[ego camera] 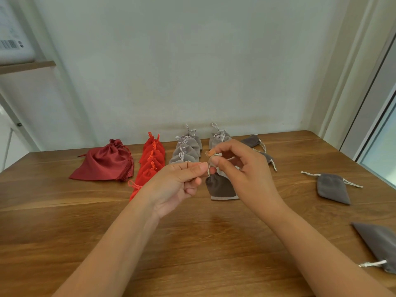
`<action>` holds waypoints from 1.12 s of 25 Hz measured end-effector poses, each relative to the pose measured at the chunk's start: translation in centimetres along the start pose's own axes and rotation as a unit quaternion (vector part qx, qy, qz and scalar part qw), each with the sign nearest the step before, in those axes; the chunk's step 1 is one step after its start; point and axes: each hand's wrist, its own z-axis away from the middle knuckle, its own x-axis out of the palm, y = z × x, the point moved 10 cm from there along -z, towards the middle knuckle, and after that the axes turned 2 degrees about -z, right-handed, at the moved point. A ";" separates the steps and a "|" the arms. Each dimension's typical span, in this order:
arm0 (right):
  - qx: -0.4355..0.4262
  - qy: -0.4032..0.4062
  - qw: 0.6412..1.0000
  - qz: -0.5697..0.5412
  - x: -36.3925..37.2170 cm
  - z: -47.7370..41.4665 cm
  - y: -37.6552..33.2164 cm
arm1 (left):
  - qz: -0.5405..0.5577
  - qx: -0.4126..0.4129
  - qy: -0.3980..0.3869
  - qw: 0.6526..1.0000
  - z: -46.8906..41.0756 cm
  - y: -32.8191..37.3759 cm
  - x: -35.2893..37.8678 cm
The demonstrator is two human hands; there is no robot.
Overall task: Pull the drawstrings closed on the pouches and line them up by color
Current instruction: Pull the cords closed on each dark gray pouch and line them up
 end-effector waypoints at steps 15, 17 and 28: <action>0.097 -0.136 0.972 -0.167 1.1 -0.2 1.1 | -0.039 0.153 -0.026 0.987 1.1 4.2 -0.1; 0.114 -0.168 0.973 -0.109 1.8 0.0 1.8 | -0.095 0.193 -0.014 0.976 1.6 5.0 0.0; 0.077 -0.124 0.989 -0.007 1.2 0.1 1.5 | -0.323 0.340 0.095 0.878 3.1 6.6 0.9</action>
